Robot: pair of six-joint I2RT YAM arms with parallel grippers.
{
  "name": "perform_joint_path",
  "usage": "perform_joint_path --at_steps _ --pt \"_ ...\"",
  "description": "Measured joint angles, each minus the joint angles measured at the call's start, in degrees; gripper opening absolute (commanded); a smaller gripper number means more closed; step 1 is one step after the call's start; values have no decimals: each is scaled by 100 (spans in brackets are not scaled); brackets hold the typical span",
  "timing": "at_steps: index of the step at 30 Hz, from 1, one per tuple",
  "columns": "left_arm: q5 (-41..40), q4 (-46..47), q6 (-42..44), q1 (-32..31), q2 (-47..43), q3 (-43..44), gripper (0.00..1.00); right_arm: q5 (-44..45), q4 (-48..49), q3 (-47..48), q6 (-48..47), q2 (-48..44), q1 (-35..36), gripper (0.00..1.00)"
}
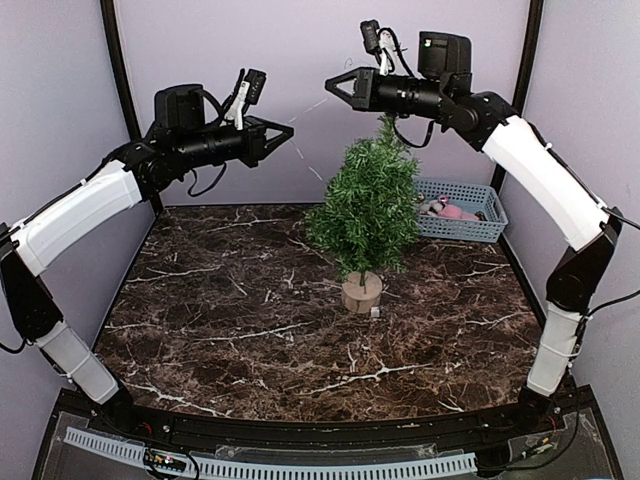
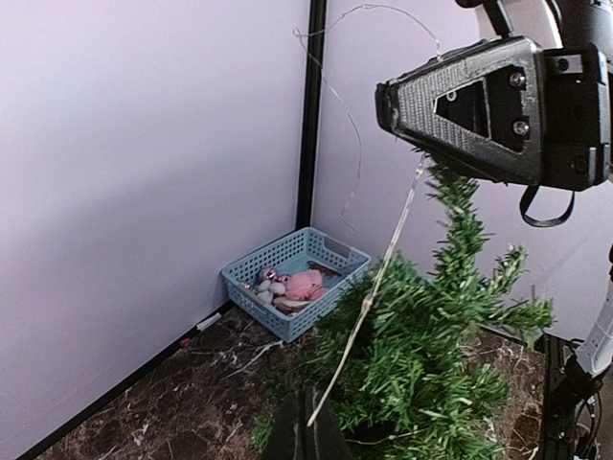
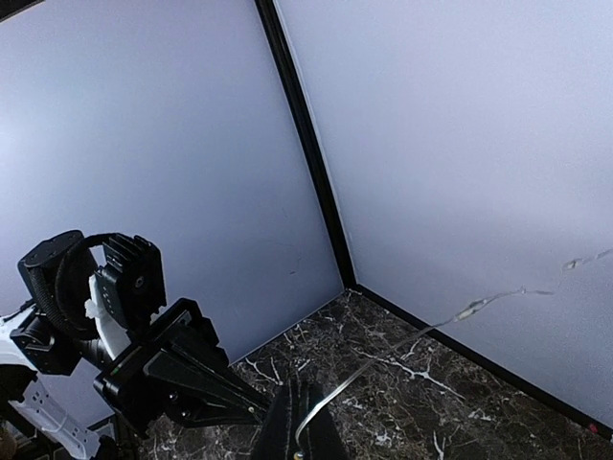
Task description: Decorate the small christmas tree
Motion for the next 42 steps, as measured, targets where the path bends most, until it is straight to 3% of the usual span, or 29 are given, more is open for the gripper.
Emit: perform_joint_path --at_steps 9,20,32,42 --pt "772 258 -52 -11 -111 -9 0 -118 -326 -39 -96 -358 31 0" --pt "997 466 -426 -11 118 -11 0 129 -597 -52 -616 -365 -72 0" --pt "1176 605 -566 -13 396 284 0 -796 -684 177 -334 -203 -564 0" --pt "1209 713 -706 -50 756 566 0 -1764 -66 177 520 136 -1104 0"
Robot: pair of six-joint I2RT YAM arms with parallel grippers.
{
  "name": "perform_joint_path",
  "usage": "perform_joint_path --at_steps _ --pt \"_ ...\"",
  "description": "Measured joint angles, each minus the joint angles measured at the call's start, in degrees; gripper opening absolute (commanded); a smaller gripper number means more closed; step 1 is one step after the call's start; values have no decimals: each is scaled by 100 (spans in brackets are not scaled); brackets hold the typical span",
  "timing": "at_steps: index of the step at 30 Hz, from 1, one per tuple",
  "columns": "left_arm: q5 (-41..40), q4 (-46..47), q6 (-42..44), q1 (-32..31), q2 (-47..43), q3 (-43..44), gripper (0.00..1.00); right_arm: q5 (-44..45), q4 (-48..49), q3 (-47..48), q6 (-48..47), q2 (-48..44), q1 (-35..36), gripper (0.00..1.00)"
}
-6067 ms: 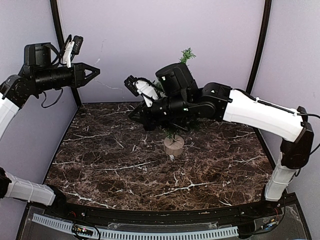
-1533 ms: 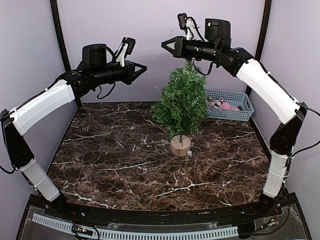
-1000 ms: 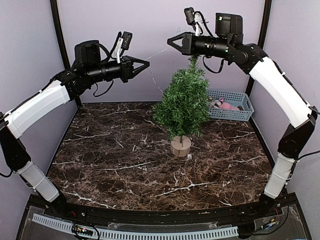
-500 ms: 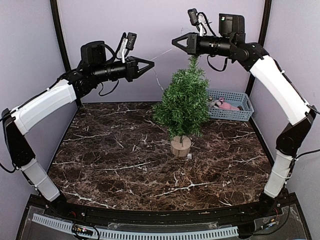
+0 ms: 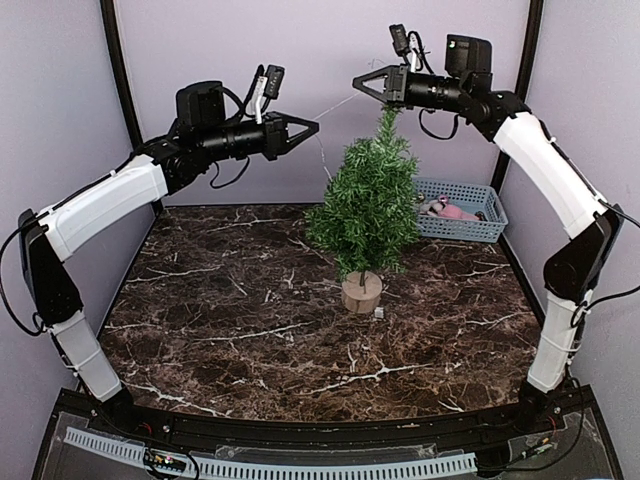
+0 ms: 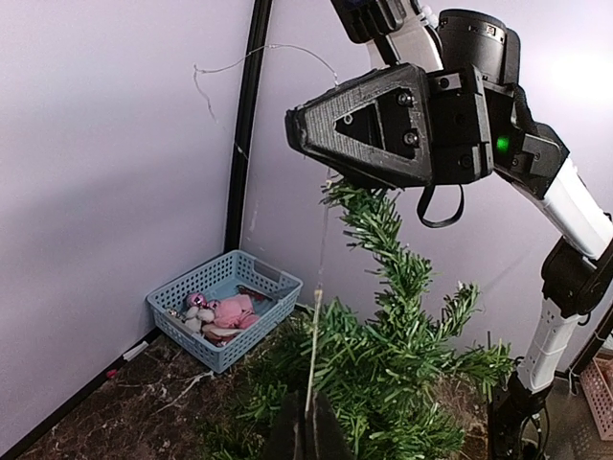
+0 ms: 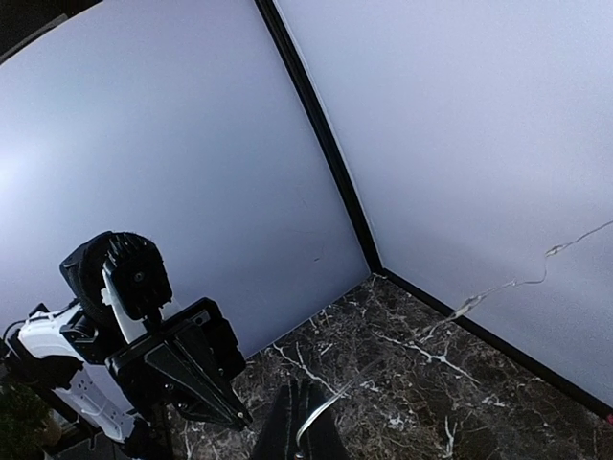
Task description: Decorate the small christmas tree
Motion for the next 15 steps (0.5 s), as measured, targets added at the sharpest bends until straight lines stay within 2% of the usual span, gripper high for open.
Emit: perform_joint_path --at_steps 15 --pt "22 15 -138 0 229 385 0 -964 708 2 894 199 -358 0"
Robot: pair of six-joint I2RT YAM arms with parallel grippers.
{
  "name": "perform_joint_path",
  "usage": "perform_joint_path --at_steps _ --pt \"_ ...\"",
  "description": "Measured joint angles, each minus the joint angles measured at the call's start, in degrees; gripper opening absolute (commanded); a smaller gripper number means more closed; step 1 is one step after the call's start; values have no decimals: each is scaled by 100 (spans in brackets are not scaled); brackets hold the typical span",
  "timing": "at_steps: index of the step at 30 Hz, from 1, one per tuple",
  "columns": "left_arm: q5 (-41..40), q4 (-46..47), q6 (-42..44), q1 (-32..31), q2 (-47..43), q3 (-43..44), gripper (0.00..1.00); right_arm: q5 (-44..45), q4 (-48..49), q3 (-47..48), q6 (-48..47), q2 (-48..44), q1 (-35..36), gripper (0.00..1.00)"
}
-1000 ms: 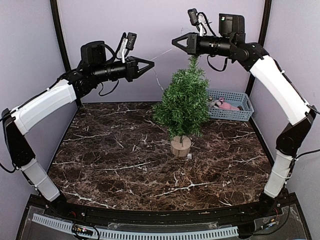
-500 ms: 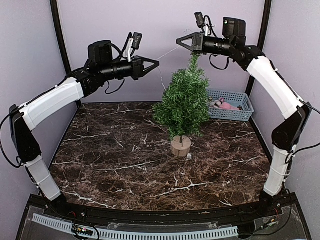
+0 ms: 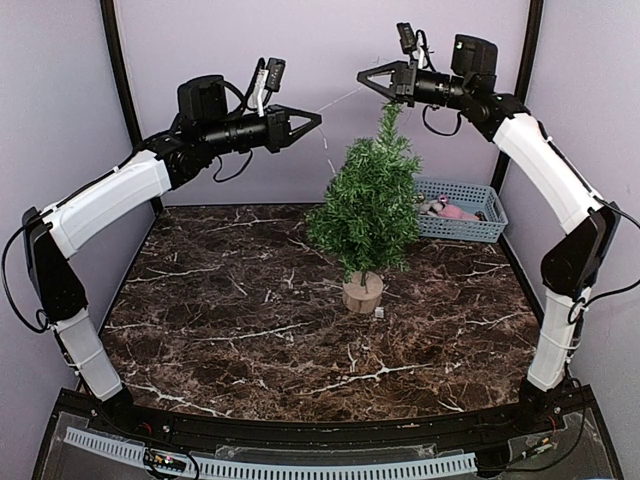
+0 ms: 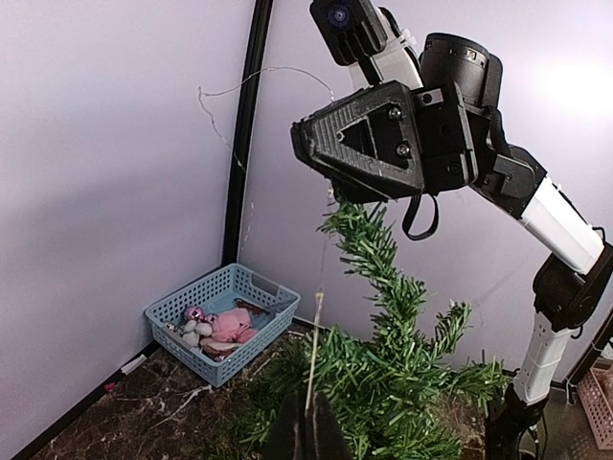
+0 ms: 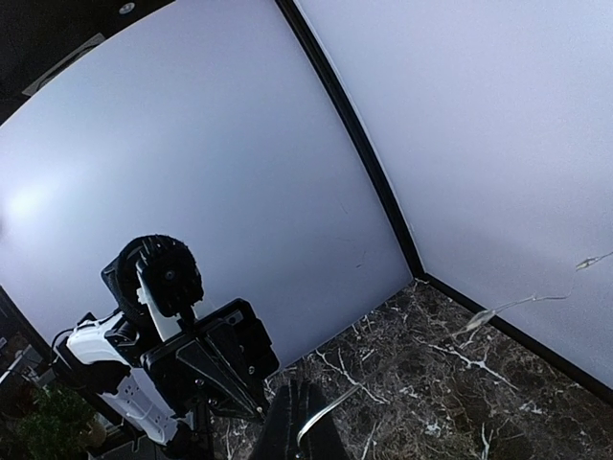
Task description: Decorate the small christmas tree
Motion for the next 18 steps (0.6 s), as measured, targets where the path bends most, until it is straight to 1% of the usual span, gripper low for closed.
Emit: perform_joint_path --at_steps 12,18 --pt "85 109 -120 -35 114 90 0 -181 332 -273 7 -129 -127 0" --pt "98 120 -155 -37 299 184 0 -420 623 -345 289 -48 -247 0"
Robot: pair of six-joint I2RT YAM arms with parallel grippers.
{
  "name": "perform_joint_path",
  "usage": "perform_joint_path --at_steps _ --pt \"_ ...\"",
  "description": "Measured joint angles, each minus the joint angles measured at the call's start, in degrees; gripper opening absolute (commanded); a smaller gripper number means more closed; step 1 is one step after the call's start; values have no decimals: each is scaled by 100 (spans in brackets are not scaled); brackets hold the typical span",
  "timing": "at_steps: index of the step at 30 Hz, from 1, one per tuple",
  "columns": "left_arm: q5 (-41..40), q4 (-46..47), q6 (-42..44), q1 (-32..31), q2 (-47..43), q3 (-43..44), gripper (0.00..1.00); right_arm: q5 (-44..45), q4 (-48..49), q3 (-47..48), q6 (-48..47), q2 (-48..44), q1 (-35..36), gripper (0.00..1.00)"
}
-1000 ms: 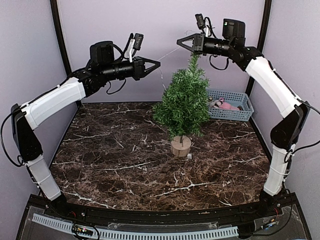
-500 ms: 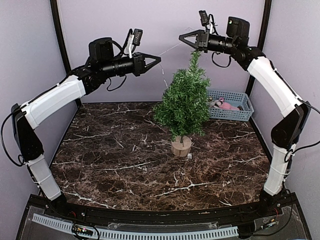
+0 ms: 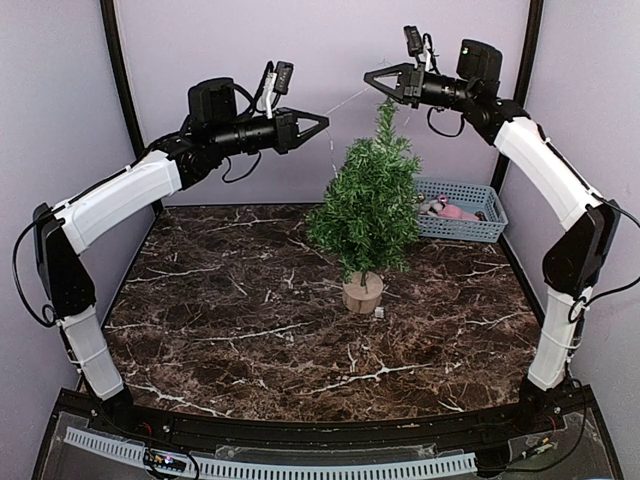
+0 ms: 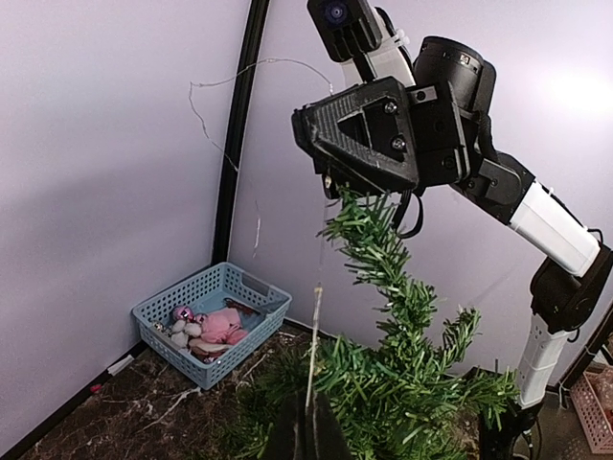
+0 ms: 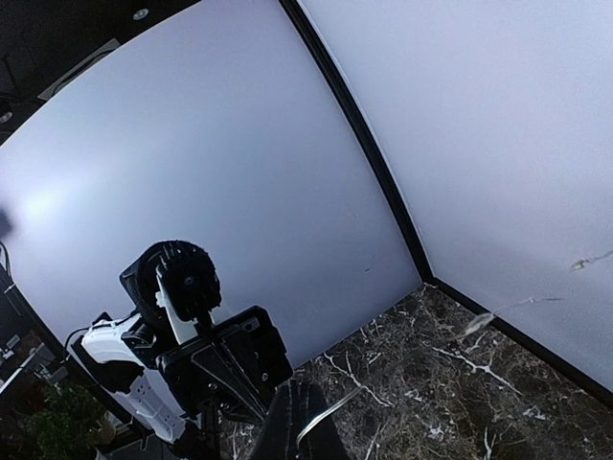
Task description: Decorate the small christmas tree
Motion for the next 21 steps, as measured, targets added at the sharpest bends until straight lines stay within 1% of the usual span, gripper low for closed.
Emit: perform_joint_path --at_steps 12,21 --pt "-313 -153 -57 0 245 39 0 76 402 -457 343 136 -133 0" --pt "-774 -437 -127 2 551 109 0 260 446 -487 535 573 -212 0"
